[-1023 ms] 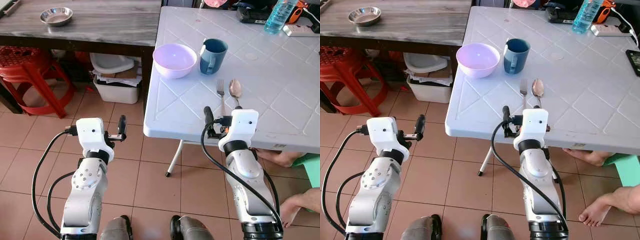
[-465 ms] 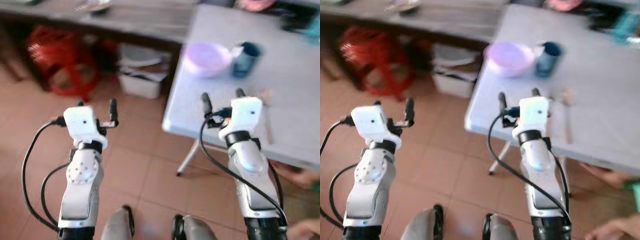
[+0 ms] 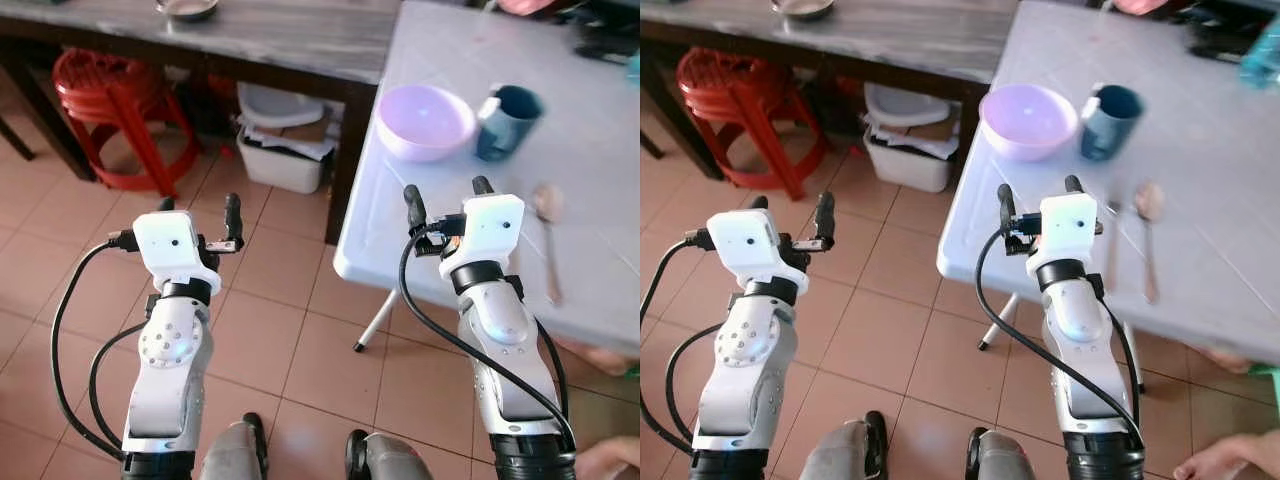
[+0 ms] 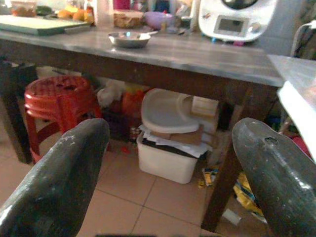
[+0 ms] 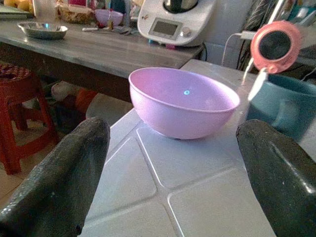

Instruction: Setting the table

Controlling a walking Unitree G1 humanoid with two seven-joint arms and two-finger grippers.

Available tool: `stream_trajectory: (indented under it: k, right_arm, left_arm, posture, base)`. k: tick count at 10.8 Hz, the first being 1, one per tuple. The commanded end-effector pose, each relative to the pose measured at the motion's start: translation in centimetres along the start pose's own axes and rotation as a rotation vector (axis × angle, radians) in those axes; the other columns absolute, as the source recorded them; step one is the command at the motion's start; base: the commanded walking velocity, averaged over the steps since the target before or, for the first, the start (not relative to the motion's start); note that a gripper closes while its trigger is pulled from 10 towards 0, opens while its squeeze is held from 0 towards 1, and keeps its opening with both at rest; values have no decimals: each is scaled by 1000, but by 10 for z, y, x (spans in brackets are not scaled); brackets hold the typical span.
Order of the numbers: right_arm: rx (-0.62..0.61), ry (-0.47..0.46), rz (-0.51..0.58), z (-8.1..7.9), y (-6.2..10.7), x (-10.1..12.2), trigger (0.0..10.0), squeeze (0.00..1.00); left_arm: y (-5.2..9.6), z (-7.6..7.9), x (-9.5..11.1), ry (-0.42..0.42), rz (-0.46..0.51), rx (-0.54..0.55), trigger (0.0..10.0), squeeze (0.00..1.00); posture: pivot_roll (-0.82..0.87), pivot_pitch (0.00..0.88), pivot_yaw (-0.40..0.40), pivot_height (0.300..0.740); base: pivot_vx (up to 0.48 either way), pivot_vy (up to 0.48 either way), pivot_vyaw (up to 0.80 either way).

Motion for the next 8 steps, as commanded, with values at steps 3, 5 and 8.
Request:
stream_trajectory:
  k: [3,5,8]
  right_arm:
    - [9,18,23,-1,-1,3,10000,0]
    - [23,46,54,-5,-4,9,10000,0]
    - [39,96,89,-6,-10,12,10000,0]
  left_arm:
    - [0,1,-4,-2,-7,-2,10000,0]
    - [-4,1,-1,-5,1,-7,10000,0]
    - [-5,3,0,-4,6,-16,10000,0]
  posture:
    - [-41,191,-22,740]
    - [-32,180,-16,740]
    - [-31,170,-14,740]
  base:
    - [281,0,0]
    - [281,0,0]
    - [300,0,0]
Point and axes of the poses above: a point about 5 cm out from each wrist's last joint towards the gripper, its own y axis pointing back from the gripper into the wrist, its own x axis along the axis of the wrist's last joint, z = x × y, the point moved 6 cm from there along -y, pointing out of the wrist towards the gripper, and after that the axes turned 15 degrees about y, right-handed, at the moved point
